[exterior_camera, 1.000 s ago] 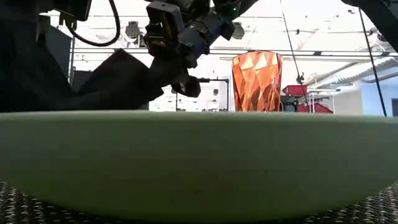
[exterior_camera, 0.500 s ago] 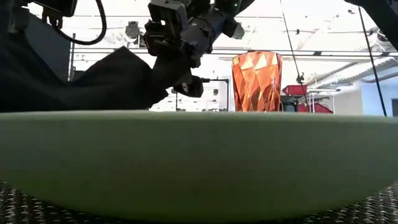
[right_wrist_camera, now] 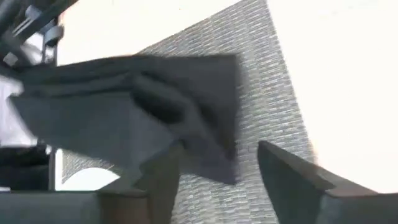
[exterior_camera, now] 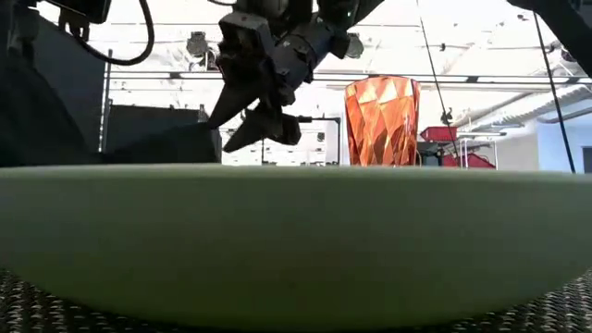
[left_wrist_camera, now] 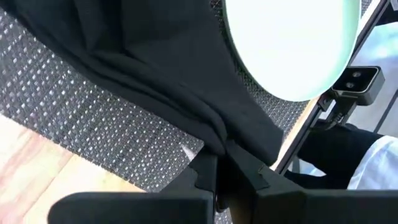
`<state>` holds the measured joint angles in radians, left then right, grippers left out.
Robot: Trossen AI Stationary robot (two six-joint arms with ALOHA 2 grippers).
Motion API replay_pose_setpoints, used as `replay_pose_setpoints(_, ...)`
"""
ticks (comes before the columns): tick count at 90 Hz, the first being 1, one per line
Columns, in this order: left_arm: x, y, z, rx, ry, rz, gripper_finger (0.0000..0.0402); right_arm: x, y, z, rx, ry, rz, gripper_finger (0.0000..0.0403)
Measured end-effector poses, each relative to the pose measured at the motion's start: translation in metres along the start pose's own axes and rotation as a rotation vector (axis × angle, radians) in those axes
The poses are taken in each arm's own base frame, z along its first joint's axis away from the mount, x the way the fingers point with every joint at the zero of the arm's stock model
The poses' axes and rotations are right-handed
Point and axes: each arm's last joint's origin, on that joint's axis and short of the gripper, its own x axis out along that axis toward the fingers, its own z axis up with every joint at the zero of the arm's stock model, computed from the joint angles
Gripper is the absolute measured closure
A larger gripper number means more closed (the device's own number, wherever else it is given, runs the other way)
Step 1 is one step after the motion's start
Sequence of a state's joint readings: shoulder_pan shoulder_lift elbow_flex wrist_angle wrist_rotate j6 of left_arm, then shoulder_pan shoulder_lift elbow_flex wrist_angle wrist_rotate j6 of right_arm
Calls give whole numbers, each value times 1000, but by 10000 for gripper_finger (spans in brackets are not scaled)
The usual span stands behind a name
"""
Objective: Set table place
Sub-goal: Put the black napkin on the gray mat to the left of the green plate
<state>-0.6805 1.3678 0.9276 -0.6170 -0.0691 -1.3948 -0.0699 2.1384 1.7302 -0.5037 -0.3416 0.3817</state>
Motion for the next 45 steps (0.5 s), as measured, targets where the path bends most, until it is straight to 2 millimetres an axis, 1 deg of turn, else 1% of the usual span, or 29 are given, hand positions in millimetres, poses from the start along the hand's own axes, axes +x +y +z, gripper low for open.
replay_pose_setpoints(10,-1,-1,-7,-30,6,0,401,-11,-16,6,56,-9,-20,162)
replay_pose_setpoints(21,-2,-1,-17,-86,-3,7,401,-27,-24,13,79,-20,12,151)
replay_pose_setpoints(35,4,-2,-28,-170,-8,28,401,-50,-23,22,48,-87,23,149)
replay_pose_setpoints(45,17,-9,-35,-210,-1,2,401,-67,-20,25,28,-112,24,149)
